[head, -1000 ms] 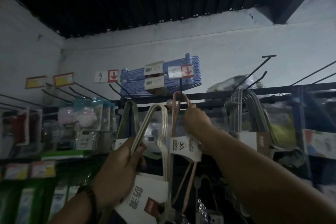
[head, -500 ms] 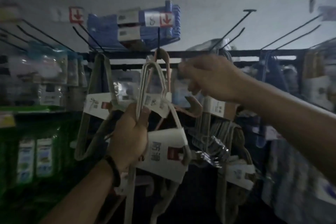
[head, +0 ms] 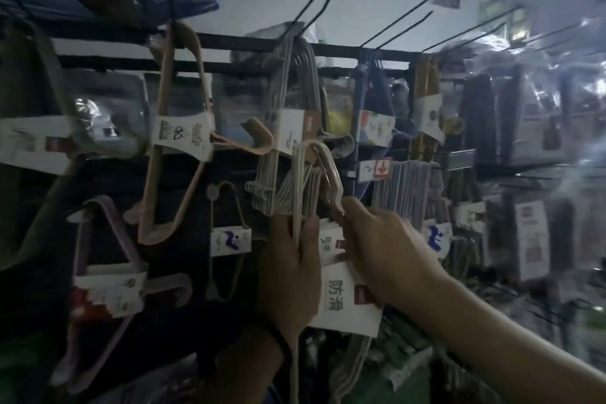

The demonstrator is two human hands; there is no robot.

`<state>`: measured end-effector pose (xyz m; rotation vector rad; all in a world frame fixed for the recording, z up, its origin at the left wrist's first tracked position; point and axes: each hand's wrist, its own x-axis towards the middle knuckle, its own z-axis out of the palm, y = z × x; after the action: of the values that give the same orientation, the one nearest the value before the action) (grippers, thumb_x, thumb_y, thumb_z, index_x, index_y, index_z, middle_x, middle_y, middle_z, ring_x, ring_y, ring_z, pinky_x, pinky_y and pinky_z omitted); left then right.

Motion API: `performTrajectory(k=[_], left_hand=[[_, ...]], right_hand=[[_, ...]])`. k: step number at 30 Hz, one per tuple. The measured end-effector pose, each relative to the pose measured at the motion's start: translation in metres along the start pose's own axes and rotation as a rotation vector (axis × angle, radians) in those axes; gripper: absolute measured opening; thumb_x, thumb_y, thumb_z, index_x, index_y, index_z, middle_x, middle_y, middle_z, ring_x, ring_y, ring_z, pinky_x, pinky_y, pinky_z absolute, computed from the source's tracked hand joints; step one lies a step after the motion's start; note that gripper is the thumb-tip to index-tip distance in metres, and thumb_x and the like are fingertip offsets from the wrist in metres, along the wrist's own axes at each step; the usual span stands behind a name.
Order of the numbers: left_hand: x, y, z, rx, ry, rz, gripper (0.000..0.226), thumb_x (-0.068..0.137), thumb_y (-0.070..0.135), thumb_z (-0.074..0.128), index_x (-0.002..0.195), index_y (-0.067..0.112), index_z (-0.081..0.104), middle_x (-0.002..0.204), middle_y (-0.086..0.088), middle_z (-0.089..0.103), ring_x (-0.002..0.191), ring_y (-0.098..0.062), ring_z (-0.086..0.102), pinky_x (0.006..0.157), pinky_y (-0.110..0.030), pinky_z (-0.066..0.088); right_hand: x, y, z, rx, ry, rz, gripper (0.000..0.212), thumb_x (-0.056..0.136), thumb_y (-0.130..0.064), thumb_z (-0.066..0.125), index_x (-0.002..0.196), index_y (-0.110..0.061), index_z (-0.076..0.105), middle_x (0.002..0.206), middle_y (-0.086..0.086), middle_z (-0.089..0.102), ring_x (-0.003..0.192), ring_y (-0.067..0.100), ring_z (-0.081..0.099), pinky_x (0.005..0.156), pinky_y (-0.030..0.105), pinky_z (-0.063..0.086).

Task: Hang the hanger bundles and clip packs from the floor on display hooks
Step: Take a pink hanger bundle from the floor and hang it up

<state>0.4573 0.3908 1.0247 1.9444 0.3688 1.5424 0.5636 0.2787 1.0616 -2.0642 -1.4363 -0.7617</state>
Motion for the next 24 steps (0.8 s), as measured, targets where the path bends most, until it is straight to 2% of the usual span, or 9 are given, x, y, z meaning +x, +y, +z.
performTrajectory(k=[2,4,7,10,13,16,19,21,24], left_hand=[[-0.009,-0.007,0.015,-0.024,-0.051,-0.07,0.039,0.103,0.053,0.036,0.104,0.022,0.059,0.081,0.017,0.068,0.072,0.002,0.066,0.059,-0.009,0.045],[-0.013,-0.015,0.028,0.0,-0.146,-0.15,0.032,0.109,0.044,0.037,0.112,0.024,0.062,0.078,0.011,0.069,0.07,0.003,0.066,0.058,-0.009,0.045],[-0.008,-0.034,0.045,0.085,-0.269,-0.258,0.027,0.111,0.041,0.039,0.122,0.032,0.062,0.079,0.013,0.066,0.07,0.003,0.064,0.057,-0.01,0.041],[0.001,-0.048,0.064,0.113,-0.29,-0.324,0.026,0.111,0.038,0.044,0.13,0.034,0.061,0.095,0.015,0.071,0.085,0.005,0.067,0.062,-0.008,0.045],[0.008,-0.054,0.083,0.069,-0.249,-0.346,0.021,0.11,0.03,0.048,0.127,0.032,0.061,0.097,0.014,0.073,0.084,0.009,0.068,0.063,-0.005,0.048],[0.013,-0.058,0.098,0.045,-0.186,-0.273,0.021,0.11,0.027,0.049,0.122,0.041,0.058,0.098,0.017,0.075,0.09,0.008,0.07,0.074,-0.014,0.055],[0.014,-0.064,0.111,0.086,-0.154,-0.176,0.019,0.11,0.033,0.046,0.124,0.041,0.056,0.105,0.028,0.071,0.098,0.008,0.068,0.081,-0.013,0.051],[0.015,-0.068,0.118,0.118,-0.13,-0.125,0.029,0.106,0.041,0.044,0.133,0.035,0.056,0.103,0.023,0.072,0.099,0.009,0.067,0.084,-0.017,0.053],[0.019,-0.076,0.128,0.131,-0.16,-0.13,0.033,0.108,0.037,0.048,0.141,0.039,0.05,0.107,0.018,0.072,0.101,0.008,0.067,0.083,-0.011,0.052]], right_hand=[[-0.007,0.02,0.021,0.039,-0.011,0.036,0.032,0.101,-0.035,0.055,0.129,-0.03,0.038,0.089,-0.002,0.062,0.071,0.031,0.063,0.062,0.048,0.056],[-0.01,0.039,0.041,0.038,-0.012,0.069,0.034,0.1,-0.034,0.056,0.129,-0.033,0.039,0.089,-0.006,0.063,0.071,0.026,0.065,0.062,0.047,0.057],[-0.008,0.063,0.062,0.0,-0.052,0.093,0.035,0.099,-0.03,0.055,0.128,-0.037,0.036,0.092,-0.007,0.063,0.074,0.023,0.066,0.063,0.044,0.059],[0.001,0.088,0.075,0.033,-0.103,0.096,0.033,0.099,-0.034,0.054,0.125,-0.04,0.035,0.098,-0.006,0.065,0.077,0.02,0.069,0.065,0.043,0.061],[0.015,0.11,0.086,0.046,-0.079,0.075,0.027,0.101,-0.037,0.053,0.125,-0.039,0.038,0.094,-0.007,0.061,0.074,0.019,0.067,0.066,0.045,0.062],[0.026,0.129,0.096,0.059,0.003,0.032,0.028,0.106,-0.044,0.045,0.133,-0.043,0.038,0.096,-0.009,0.06,0.072,0.019,0.065,0.063,0.043,0.06],[0.029,0.146,0.104,0.015,0.11,-0.018,0.039,0.107,-0.046,0.044,0.145,-0.043,0.034,0.097,-0.009,0.057,0.065,0.018,0.061,0.055,0.041,0.056],[0.028,0.155,0.111,0.025,0.198,-0.051,0.038,0.107,-0.043,0.045,0.144,-0.036,0.044,0.09,-0.008,0.054,0.053,0.018,0.055,0.041,0.037,0.048],[0.03,0.168,0.124,0.077,0.26,-0.052,0.037,0.108,-0.042,0.039,0.14,-0.031,0.051,0.088,-0.007,0.054,0.048,0.018,0.051,0.036,0.034,0.042]])
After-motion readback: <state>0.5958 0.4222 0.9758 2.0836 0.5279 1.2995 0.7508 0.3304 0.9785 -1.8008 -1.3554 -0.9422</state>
